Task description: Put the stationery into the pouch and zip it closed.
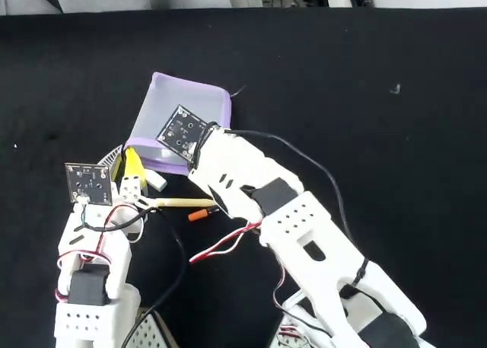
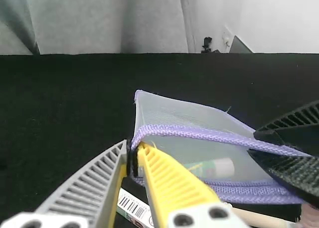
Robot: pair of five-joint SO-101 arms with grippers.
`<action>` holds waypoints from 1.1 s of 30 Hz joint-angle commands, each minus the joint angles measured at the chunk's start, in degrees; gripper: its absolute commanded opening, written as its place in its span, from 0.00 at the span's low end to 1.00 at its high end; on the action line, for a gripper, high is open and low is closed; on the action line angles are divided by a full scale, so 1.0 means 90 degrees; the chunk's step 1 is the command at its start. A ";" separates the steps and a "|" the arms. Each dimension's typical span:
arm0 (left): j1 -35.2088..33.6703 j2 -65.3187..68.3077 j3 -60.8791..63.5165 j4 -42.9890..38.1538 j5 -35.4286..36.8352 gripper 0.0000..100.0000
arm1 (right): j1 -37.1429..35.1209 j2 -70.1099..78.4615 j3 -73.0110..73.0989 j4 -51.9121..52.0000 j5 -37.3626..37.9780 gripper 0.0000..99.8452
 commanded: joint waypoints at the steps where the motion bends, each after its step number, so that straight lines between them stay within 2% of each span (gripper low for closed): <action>1: 0.0190 -0.0049 -0.0347 -0.0059 0.0098 0.03 | -0.0078 -0.0024 -0.0337 -0.0127 0.0205 0.01; 4: 0.0415 -0.0049 -0.0278 -0.0059 0.0059 0.05 | -0.0078 -0.0024 -0.0317 -0.0107 0.0371 0.01; 10: 0.0474 -0.0049 -0.0151 -0.0107 0.0098 0.21 | -0.0078 -0.0024 -0.0347 0.0088 0.0381 0.01; 15: 0.0474 -0.0049 -0.0015 -0.0400 0.0088 0.20 | -0.0078 -0.0034 -0.0347 0.0127 0.0381 0.01; 22: 0.0474 -0.0039 0.0571 -0.1319 0.0059 0.19 | -0.0078 -0.0063 -0.0357 0.0391 0.0391 0.01; 28: 0.0493 -0.0039 0.0562 -0.1426 0.0059 0.19 | -0.0098 -0.0718 -0.0054 0.0508 0.0586 0.01; 33: 0.0855 -0.0029 0.0532 -0.1387 0.0059 0.19 | -0.0088 -0.1275 0.0278 0.0537 0.0654 0.01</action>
